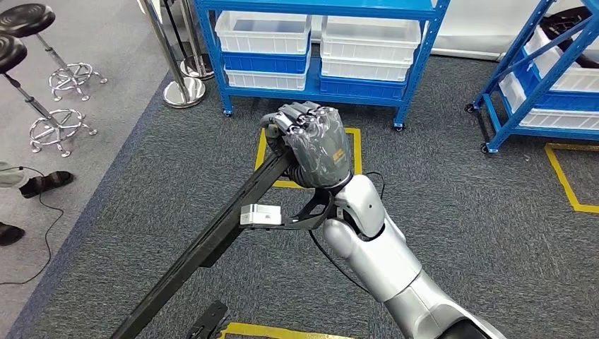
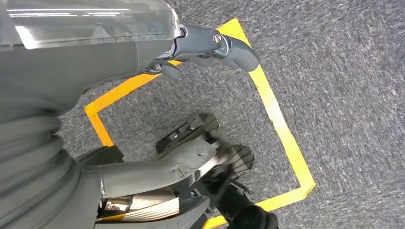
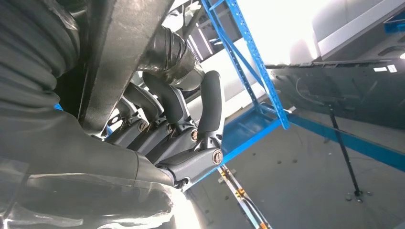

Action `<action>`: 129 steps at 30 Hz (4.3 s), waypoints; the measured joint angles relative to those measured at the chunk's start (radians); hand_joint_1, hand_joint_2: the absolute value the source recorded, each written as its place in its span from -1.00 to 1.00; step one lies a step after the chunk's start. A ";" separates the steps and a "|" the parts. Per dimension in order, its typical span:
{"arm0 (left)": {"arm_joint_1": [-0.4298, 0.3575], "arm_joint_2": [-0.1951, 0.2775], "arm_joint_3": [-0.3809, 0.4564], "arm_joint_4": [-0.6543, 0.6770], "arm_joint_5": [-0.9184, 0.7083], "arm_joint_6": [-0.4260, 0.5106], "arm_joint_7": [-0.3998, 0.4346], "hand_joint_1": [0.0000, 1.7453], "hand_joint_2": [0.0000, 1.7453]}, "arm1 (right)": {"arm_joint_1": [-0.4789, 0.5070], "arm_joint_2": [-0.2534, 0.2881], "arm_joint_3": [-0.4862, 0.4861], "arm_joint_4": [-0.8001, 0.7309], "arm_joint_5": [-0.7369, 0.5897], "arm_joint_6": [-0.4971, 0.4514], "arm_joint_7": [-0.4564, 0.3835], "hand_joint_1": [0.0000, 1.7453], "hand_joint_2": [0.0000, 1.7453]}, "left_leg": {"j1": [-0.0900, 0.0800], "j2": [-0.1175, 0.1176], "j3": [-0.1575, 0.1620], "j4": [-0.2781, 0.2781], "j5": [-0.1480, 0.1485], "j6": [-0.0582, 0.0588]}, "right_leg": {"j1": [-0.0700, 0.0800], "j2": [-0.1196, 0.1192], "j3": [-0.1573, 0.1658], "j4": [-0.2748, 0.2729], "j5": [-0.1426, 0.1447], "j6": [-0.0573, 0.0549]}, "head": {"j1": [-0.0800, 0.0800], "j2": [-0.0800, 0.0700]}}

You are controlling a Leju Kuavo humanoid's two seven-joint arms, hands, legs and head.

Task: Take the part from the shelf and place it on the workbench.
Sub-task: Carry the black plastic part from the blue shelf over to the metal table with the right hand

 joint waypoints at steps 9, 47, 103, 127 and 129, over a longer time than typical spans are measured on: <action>-0.009 -0.005 -0.009 0.000 -0.006 -0.005 -0.003 -1.00 1.00 | -0.004 -0.009 0.000 -0.015 0.000 0.000 0.000 1.00 1.00 | 0.000 0.019 0.027 -0.091 0.037 0.043 | -0.004 0.011 -0.080 0.150 -0.081 0.046 | 0.000 0.000; -0.021 0.013 -0.025 0.000 -0.008 -0.008 0.012 -1.00 1.00 | 0.031 -0.051 0.000 -0.136 -0.016 0.000 -0.005 1.00 1.00 | -0.004 0.075 0.025 -0.094 0.038 0.036 | -0.017 -0.037 -0.045 0.080 -0.014 0.058 | 0.001 0.000; -0.007 0.025 -0.029 -0.001 0.010 -0.024 -0.025 -1.00 1.00 | 0.048 -0.091 0.000 -0.193 0.007 -0.003 -0.012 1.00 1.00 | 0.006 0.000 0.028 -0.110 0.050 0.045 | -0.005 0.034 -0.088 0.134 -0.061 0.050 | 0.006 0.000; -0.002 0.034 -0.034 -0.001 -0.003 -0.026 -0.015 -1.00 1.00 | 0.069 -0.095 0.000 -0.188 0.008 -0.007 -0.010 1.00 1.00 | 0.008 -0.071 0.003 -0.062 0.036 0.020 | -0.012 0.118 -0.019 0.008 0.016 0.019 | 0.006 0.000; -0.003 0.036 -0.035 -0.001 -0.003 -0.026 -0.015 -1.00 1.00 | 0.071 -0.095 0.000 -0.188 0.008 -0.008 -0.010 1.00 1.00 | 0.004 -0.066 0.010 -0.075 0.036 0.022 | -0.018 0.140 -0.025 0.004 0.021 0.035 | 0.006 0.000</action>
